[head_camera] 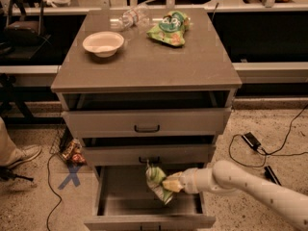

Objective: Place green jalapeno chip bag into bottom drawer

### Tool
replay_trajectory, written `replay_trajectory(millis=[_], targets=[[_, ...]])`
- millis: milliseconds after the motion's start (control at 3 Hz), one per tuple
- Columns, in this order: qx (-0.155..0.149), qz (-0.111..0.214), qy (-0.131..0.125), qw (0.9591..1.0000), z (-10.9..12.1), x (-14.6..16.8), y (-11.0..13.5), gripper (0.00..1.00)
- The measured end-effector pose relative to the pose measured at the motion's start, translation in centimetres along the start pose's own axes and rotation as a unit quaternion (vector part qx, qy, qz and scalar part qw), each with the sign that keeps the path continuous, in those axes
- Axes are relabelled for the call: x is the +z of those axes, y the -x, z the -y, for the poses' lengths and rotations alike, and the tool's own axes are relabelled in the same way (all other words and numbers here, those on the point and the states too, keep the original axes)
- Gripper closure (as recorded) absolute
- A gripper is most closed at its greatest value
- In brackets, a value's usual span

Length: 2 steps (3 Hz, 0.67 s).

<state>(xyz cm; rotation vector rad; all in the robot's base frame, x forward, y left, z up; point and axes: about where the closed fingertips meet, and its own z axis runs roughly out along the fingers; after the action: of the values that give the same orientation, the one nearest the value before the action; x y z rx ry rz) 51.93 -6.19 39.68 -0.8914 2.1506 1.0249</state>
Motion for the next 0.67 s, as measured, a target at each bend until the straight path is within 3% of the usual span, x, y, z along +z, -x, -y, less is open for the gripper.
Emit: replay_trajectory(millis=[333, 667], targets=[[0.030, -0.015, 0.019, 0.9993, 0.6, 5.2, -5.2, 1.00], [0.057, -0.052, 0.012, 0.9969, 0.6, 9.2, -8.8, 0.88]])
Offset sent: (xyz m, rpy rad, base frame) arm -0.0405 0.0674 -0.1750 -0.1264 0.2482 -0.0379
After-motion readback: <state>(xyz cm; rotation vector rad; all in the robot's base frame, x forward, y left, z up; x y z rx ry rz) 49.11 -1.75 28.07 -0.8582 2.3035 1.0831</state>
